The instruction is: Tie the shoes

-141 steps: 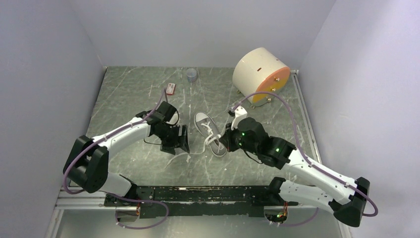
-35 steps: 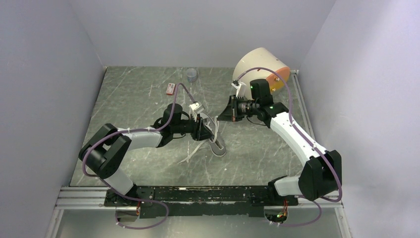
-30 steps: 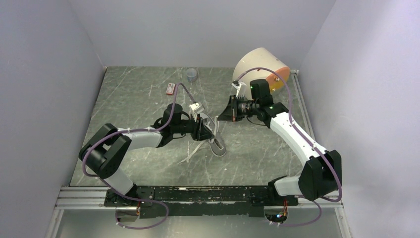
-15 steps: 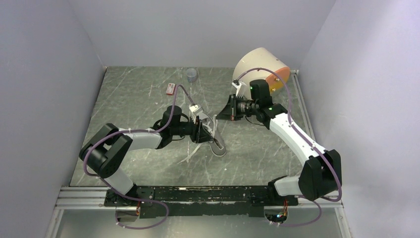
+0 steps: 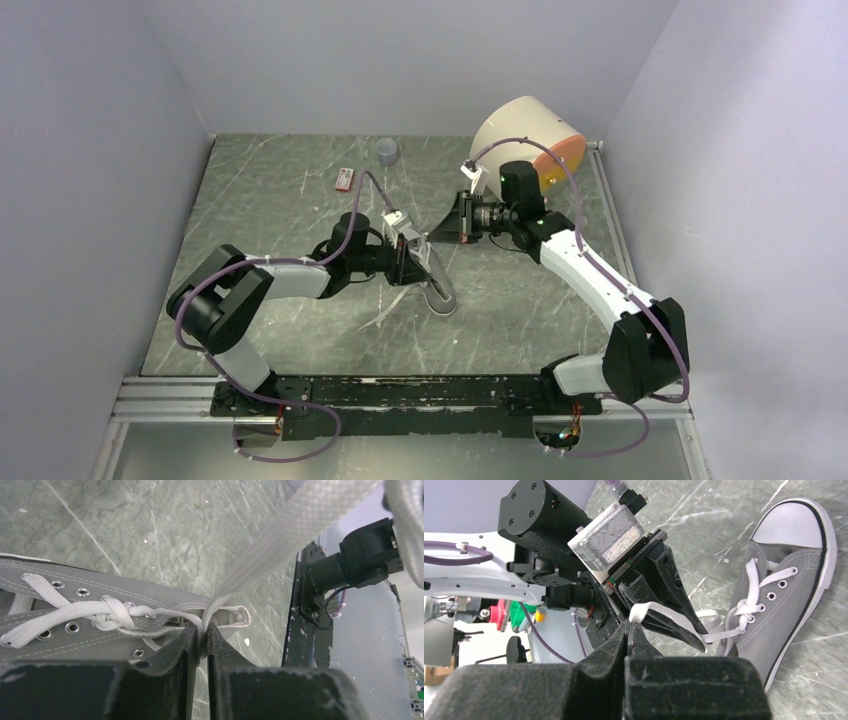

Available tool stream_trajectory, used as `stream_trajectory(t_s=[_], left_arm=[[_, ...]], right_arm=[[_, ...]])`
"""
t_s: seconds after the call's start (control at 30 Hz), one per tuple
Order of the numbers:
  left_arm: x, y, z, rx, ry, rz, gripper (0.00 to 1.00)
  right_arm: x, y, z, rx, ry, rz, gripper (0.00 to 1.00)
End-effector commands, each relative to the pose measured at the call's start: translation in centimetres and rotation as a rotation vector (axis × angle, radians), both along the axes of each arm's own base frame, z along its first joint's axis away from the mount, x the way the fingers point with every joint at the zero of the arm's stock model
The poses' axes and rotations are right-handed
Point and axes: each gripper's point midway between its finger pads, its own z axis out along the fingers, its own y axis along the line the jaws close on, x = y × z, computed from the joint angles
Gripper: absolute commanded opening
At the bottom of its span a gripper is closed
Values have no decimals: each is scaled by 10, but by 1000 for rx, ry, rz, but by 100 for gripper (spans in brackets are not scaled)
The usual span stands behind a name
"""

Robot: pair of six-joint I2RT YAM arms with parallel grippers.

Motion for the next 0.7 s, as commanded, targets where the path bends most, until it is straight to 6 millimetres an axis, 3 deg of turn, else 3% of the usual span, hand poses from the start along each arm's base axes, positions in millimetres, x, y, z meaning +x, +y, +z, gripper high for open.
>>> stream_trajectory(t_s=[0.0,0.13,0.4,0.67], left_arm=[[19,-4,7,11,-60,27,14],[24,2,6,52,-89,47,12],[25,7,9,42,-71,24,10],[21,3,12,18,-52,-9,9]], right_arm=[[10,-3,-5,-37,-9,-54,0],[29,-8,-27,-103,9,-130,0],[63,2,-81,-219,27,-157,0],[85,15,-105,-300,-33,-111,0]])
